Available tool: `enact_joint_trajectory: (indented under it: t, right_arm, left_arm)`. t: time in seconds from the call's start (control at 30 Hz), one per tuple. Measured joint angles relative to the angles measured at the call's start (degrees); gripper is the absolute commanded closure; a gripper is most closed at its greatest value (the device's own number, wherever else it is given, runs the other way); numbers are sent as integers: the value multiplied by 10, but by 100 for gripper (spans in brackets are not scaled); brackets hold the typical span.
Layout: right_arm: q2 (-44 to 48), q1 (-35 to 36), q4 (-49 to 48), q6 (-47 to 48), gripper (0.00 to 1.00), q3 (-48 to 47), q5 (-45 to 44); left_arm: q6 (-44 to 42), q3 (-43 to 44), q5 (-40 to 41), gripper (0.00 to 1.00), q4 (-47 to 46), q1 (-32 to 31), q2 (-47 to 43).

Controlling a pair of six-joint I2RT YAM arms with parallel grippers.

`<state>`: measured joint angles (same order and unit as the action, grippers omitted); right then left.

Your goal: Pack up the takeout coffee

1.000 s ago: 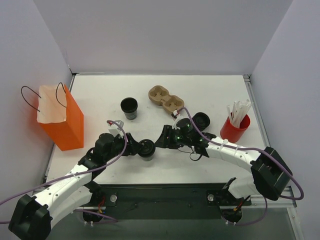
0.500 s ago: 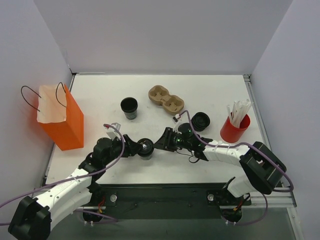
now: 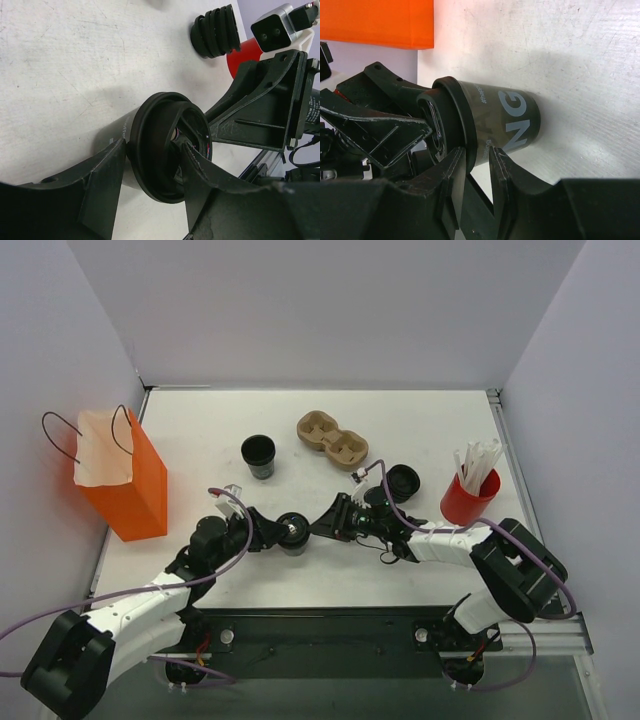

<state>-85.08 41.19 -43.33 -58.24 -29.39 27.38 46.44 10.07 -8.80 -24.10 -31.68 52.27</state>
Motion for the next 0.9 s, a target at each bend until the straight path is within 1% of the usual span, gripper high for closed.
enact_joint_trajectory:
  t: [0.2, 0.37, 0.47, 0.63, 0.9]
  right_arm:
    - [22, -9, 30, 19, 67, 0, 9]
    - [64, -18, 70, 36, 66, -5, 10]
    - [70, -19, 79, 43, 66, -16, 10]
    - [59, -26, 80, 49, 66, -27, 18]
    - [-6, -45, 76, 61, 70, -63, 39]
  left_arm:
    - [9, -4, 0, 48, -37, 0, 24]
    - [13, -5, 0, 48, -54, 0, 35]
    - [14, -7, 0, 48, -63, 0, 38]
    - [16, -9, -1, 50, -76, 0, 48]
    - [25, -10, -6, 52, -113, 0, 77]
